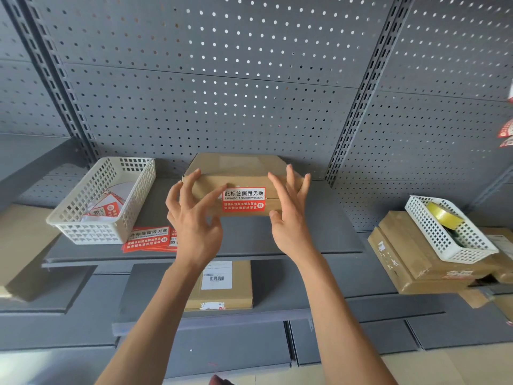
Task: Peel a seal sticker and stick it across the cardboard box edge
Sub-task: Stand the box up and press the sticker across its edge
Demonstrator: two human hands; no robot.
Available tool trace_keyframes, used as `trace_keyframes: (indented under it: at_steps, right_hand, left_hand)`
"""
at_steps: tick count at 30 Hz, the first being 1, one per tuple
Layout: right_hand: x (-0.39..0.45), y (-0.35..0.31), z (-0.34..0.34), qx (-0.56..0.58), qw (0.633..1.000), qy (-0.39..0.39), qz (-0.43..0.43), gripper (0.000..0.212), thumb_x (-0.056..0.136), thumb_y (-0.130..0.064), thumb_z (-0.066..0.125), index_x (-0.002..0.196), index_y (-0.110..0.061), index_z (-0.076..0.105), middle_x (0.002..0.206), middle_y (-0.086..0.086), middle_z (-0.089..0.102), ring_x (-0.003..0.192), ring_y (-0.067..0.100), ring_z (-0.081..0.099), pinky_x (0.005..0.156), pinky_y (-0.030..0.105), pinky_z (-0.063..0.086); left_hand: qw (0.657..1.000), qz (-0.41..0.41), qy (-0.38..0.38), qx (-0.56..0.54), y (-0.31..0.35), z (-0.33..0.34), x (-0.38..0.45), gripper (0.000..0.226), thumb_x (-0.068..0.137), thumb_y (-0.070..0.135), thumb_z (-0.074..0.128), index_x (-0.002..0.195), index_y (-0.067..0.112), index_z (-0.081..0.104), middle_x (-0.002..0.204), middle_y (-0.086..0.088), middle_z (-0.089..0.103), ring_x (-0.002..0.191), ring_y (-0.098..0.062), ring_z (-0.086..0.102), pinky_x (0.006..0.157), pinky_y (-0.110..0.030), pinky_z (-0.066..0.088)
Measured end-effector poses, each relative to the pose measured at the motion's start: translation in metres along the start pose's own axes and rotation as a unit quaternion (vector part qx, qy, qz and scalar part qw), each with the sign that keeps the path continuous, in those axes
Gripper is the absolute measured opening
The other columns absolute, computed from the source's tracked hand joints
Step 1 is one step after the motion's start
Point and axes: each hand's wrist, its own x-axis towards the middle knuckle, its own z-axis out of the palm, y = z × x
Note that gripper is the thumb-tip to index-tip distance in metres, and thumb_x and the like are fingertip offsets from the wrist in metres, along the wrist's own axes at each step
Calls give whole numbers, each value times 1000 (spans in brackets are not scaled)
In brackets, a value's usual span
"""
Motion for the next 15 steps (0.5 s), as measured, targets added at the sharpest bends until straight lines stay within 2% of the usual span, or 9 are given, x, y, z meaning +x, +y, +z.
trace_keyframes:
  at_steps: [3,8,15]
  right_hand:
    - [-14,2,2,14,1000,-13,15,93,81,27,34,156,-29,32,166,-17,-10,151,14,-32,124,34,0]
    - [-36,6,9,31,999,-31,29,93,84,28,35,159,-26,25,169,-12,-7,152,11,-29,113,3,-4]
    - [-58,-1,12,40,998,-37,36,101,81,31,34,161,-27,12,169,-9,-6,152,17,-27,97,-10,6]
  left_hand:
    - [999,6,-14,-29,-4,0,-13,62,73,3,67,125,37,69,160,3,32,144,-36,22,112,-51,30]
    - [996,-48,-44,-64,-4,1,-31,60,68,11,60,119,42,67,159,7,28,145,-31,15,116,-56,31]
    - [992,-74,-46,-95,-15,0,-45,51,68,15,60,109,44,67,148,8,35,139,-26,20,113,-53,33]
